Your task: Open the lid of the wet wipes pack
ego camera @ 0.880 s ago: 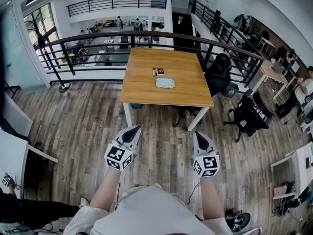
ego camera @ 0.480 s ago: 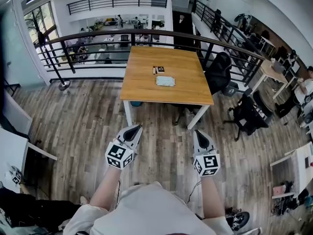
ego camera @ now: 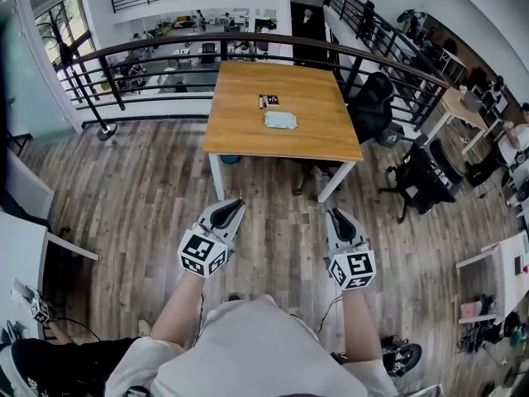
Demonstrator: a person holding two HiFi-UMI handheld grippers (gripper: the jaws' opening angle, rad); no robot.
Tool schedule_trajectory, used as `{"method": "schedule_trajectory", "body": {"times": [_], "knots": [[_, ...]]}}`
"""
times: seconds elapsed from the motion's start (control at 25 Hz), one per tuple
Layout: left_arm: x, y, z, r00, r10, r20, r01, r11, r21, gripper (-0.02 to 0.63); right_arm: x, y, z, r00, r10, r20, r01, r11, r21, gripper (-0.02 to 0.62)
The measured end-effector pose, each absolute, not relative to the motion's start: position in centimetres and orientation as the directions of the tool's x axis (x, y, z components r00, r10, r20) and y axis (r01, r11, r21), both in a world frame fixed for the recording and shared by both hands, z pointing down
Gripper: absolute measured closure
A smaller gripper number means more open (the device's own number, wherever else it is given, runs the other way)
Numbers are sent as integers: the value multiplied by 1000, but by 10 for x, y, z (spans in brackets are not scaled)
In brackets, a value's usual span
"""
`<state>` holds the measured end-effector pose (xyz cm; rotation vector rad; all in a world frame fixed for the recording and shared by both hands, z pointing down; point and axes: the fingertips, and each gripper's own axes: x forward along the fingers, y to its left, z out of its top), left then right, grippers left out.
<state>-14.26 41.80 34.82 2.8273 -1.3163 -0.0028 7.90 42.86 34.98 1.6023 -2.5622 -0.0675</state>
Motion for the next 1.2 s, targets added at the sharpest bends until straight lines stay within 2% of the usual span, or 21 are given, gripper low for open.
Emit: {"method": "schedule_trajectory", "body": {"times": [0.28, 1.2], "knots": [[-153, 421, 351, 665, -746, 21, -747, -665, 27, 572, 62, 434, 360, -433, -895, 112, -892, 443, 93, 483], [-205, 398, 387, 706, -706, 54, -708, -702, 74, 568, 9, 419, 389, -385, -908, 165, -912, 402, 82, 451]]}}
